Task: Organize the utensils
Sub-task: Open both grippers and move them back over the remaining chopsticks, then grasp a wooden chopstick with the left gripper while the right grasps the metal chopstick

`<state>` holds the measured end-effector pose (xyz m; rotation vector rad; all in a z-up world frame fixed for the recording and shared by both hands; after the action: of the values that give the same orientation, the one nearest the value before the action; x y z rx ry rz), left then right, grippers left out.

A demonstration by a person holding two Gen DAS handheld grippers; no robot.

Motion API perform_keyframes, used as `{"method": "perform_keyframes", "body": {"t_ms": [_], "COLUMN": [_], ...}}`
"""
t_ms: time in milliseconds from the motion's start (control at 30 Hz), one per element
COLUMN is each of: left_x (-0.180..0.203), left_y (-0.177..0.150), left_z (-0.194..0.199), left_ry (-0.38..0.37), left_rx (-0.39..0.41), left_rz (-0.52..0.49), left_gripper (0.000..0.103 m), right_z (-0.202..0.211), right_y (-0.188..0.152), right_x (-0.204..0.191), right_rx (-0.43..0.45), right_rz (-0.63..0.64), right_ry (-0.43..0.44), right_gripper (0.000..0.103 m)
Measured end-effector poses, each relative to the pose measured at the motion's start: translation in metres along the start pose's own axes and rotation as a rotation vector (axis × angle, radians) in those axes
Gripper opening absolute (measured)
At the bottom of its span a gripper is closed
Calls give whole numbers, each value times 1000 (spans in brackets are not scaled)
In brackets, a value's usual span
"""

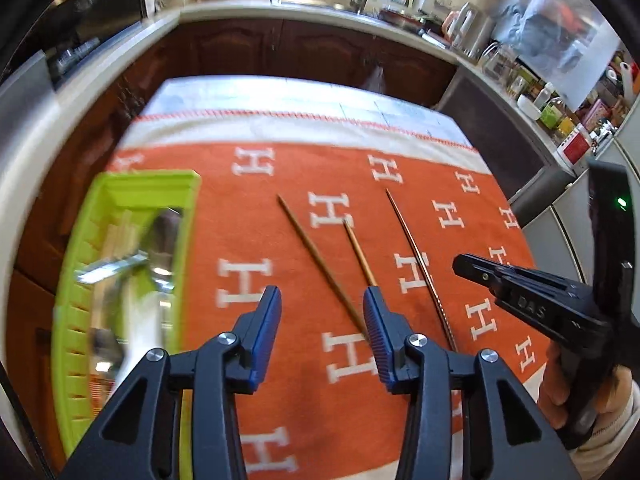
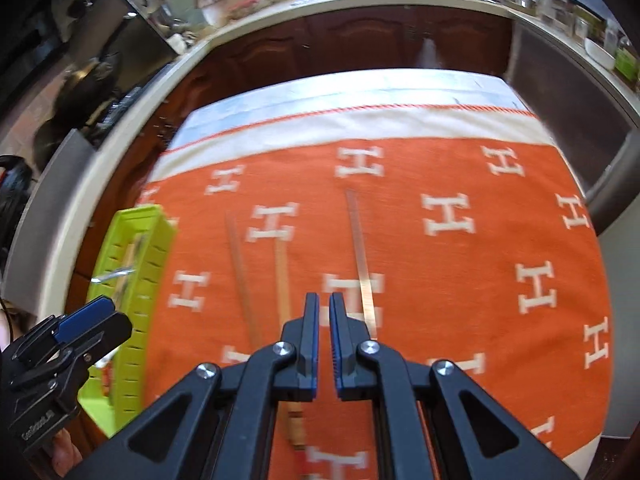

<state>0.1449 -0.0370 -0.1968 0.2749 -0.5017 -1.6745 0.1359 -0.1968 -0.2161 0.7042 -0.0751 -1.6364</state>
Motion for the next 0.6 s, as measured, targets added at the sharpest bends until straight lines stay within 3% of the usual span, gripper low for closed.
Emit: {"method": "perform_keyframes", "body": {"t_ms": [200, 400, 600], "left_x": [17, 28, 39], "left_y": [-9, -20, -23], "left_z": [-52, -78, -81], "left_ry": [27, 93, 209], "left_rx": [-85, -128, -67], "left_rz": [53, 60, -3], "left_gripper": [41, 41, 46], "right_z": [-21, -39, -47], "right_y": [-14, -24, -26], "right_x": [33, 37, 28], "right_rx": [-52, -71, -85], "right_rz": [-3, 38, 126], "right_ry": [-23, -5, -23], "right_gripper": [9, 11, 14]}}
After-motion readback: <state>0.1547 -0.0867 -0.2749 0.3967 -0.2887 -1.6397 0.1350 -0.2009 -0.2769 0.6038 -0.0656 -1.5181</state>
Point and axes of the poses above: each gripper's, at about its wrist camera, not at the fingertips, and z roughly against the way its jaws point, x to its right, y to its top, the point moved 8 cm from there along -z, roughly the way its jaws point, and after that the axes turned 10 degrees about y, right-handed, at the moved point
